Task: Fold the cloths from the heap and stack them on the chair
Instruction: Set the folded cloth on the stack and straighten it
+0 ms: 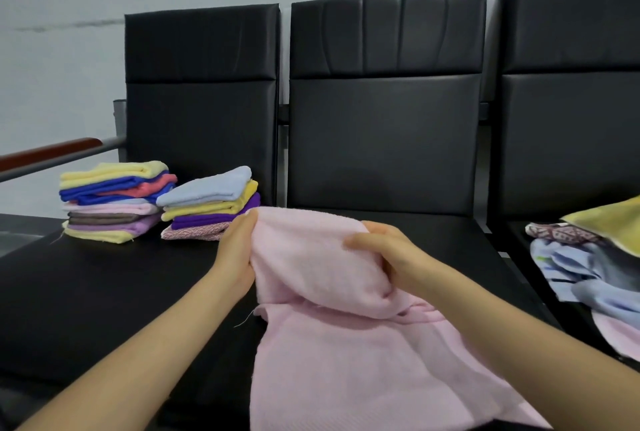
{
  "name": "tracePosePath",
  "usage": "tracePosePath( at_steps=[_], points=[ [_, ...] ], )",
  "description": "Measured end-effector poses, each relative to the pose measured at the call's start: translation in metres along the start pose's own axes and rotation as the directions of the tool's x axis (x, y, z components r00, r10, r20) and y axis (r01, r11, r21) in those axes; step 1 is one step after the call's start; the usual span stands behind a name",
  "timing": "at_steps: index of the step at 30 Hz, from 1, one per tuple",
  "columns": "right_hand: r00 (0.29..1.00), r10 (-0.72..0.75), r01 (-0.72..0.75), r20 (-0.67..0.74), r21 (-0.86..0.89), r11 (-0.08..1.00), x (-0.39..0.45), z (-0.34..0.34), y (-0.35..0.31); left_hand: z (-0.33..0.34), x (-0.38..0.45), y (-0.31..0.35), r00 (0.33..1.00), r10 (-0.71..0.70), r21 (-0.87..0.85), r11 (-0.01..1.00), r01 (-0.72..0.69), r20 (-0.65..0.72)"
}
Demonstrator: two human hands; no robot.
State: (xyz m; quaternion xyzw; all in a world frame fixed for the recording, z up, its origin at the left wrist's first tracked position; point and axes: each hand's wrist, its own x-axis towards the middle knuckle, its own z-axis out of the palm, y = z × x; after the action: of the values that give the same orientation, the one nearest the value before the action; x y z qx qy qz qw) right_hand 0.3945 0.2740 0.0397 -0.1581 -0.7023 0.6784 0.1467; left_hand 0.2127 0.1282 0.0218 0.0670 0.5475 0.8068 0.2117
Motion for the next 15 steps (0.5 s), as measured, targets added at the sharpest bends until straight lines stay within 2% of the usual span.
tracePosePath(
  at_steps=[2,3,5,6,8,10,12,14,15],
  points=[
    [0.995,-0.077,0.065,-0.061,-0.185,0.981,-0.001,-0.009,-0.006,-0.002,0.003,0.001,1.000,0.022,0.031,0.999,-0.022,-0.005],
    [0.990,-0.117,0.081,-0.081,-0.358,0.930,-0.002,-0.016,-0.008,-0.003,0.004,0.002,1.000,0.029,0.043,0.999,-0.029,-0.006],
    [0.986,-0.154,0.079,-0.056,-0.659,0.748,-0.002,-0.031,-0.010,-0.005,0.005,0.002,0.999,0.040,0.044,0.998,-0.039,-0.017],
    [0.990,-0.134,0.055,-0.049,-0.735,0.676,-0.002,-0.039,-0.008,-0.006,0.007,0.001,0.999,0.044,0.040,0.998,-0.042,-0.030],
    [0.992,-0.091,-0.003,-0.085,-0.750,0.662,-0.006,-0.059,-0.002,-0.009,0.008,0.001,0.997,0.049,0.043,0.998,-0.046,-0.066],
    [0.978,-0.119,-0.007,-0.170,-0.601,0.799,-0.012,-0.080,0.002,-0.012,0.011,0.000,0.993,0.047,0.041,0.998,-0.043,-0.104],
    [0.946,-0.141,0.068,-0.291,-0.248,0.966,-0.016,-0.098,0.003,-0.011,0.013,-0.002,0.991,0.032,0.045,0.999,-0.026,-0.129],
    [0.936,-0.101,0.136,-0.338,0.083,0.987,-0.018,-0.112,0.005,-0.006,0.013,-0.007,0.993,0.048,0.153,0.988,-0.032,-0.105],
    [0.936,-0.081,0.148,-0.344,0.174,0.974,-0.016,-0.115,0.007,-0.003,0.012,-0.011,0.996,0.064,0.208,0.977,-0.049,-0.069]
  ],
)
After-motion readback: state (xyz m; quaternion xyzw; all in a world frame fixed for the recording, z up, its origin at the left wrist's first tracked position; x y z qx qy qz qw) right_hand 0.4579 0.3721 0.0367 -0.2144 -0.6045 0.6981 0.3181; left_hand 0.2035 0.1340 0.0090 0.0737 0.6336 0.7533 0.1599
